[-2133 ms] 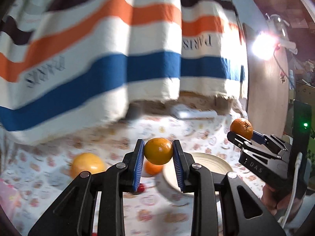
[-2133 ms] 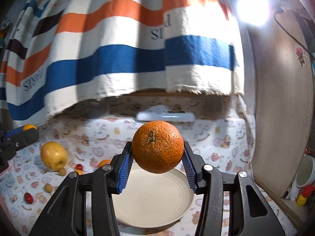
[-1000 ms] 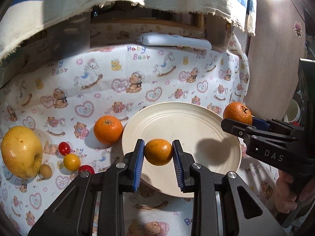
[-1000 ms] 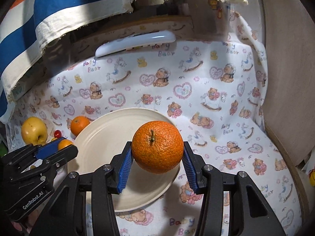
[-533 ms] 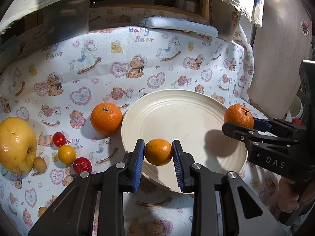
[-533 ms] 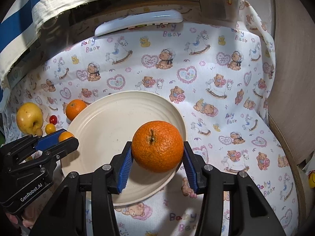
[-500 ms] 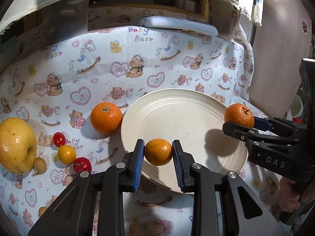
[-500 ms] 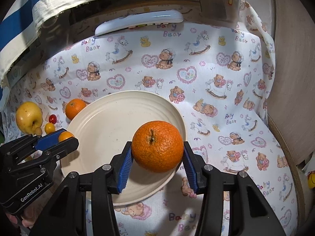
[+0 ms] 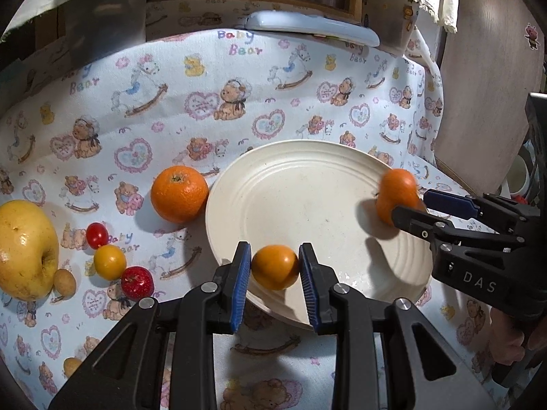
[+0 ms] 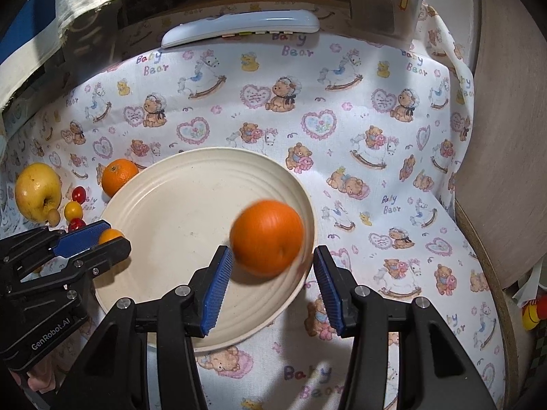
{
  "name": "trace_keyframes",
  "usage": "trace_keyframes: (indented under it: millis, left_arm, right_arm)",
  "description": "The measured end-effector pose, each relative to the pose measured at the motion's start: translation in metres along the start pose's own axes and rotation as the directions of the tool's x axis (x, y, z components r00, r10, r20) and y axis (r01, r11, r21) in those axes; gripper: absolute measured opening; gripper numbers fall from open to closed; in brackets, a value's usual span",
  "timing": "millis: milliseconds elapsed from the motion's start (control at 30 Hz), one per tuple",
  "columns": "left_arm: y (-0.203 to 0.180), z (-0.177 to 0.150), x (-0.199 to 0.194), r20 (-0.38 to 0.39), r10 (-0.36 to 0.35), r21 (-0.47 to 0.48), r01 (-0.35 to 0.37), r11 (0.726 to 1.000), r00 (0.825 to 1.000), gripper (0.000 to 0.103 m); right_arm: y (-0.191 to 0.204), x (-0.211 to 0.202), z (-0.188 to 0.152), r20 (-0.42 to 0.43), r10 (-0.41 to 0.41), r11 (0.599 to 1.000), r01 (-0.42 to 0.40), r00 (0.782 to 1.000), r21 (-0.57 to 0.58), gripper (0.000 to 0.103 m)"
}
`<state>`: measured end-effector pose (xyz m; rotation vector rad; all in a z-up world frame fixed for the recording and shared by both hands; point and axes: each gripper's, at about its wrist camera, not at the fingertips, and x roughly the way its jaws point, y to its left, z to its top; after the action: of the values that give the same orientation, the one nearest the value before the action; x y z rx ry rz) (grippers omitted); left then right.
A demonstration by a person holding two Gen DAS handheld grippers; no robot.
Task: Organize fruits
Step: 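Open both grippers to set the oranges down on the plate, then raise both open grippers away from the plate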
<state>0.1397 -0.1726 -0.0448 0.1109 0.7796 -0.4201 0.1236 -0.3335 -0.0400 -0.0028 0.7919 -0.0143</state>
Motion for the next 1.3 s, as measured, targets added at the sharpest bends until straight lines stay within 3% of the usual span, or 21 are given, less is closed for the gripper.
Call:
trace_keyframes:
  millis: [200,267,333,400,700,900,1033,1167,1300]
  left_arm:
    - [0.0,0.0,-0.001,-0.001,0.0,0.006,0.0,1.0,1.0,0.03]
    - [0.0,0.0,-0.003,0.007,-0.003,0.009,0.003,1.0,1.0,0.038]
    - [-0.002,-0.001,-0.007,0.032,0.0,0.019,-0.001,1.0,0.999,0.056]
    - [-0.004,-0.002,-0.012,0.055,0.013,0.026,-0.014,1.0,0.998,0.066]
    - [0.003,-0.001,-0.035,0.183,0.047,-0.009,-0.046,0.999,0.982,0.078]
    - [0.009,0.004,-0.072,0.316,0.101,-0.051,-0.089,0.995,0.944,0.096]
    - [0.013,0.007,-0.108,0.384,0.146,-0.038,-0.142,0.989,0.912,0.097]
    - [0.019,-0.001,-0.154,0.448,0.207,-0.007,-0.229,0.974,0.87,0.097]
    - [0.037,-0.017,-0.199,0.494,0.256,-0.047,-0.268,0.962,0.831,0.1]
  right_arm:
    - [-0.008,0.011,-0.001,-0.048,0.019,0.999,-0.018,0.999,0.038,0.051]
    - [-0.008,0.01,-0.001,-0.043,0.02,0.999,-0.018,0.999,0.04,0.051]
    - [-0.009,0.007,-0.001,-0.028,0.025,0.999,-0.024,0.999,0.042,0.051]
    - [-0.009,0.002,0.0,-0.004,0.024,0.999,-0.024,1.0,0.043,0.051]
    - [-0.012,-0.021,0.003,0.12,0.034,0.997,-0.042,0.992,0.07,0.059]
    - [-0.005,-0.044,0.003,0.231,0.027,0.998,-0.038,0.973,0.047,0.068]
    - [0.004,-0.069,0.003,0.293,0.033,0.999,-0.042,0.956,0.026,0.072]
    - [0.018,-0.101,0.001,0.388,0.043,0.998,-0.053,0.92,0.014,0.078]
    - [0.033,-0.126,-0.001,0.445,0.07,0.997,-0.078,0.893,-0.001,0.085]
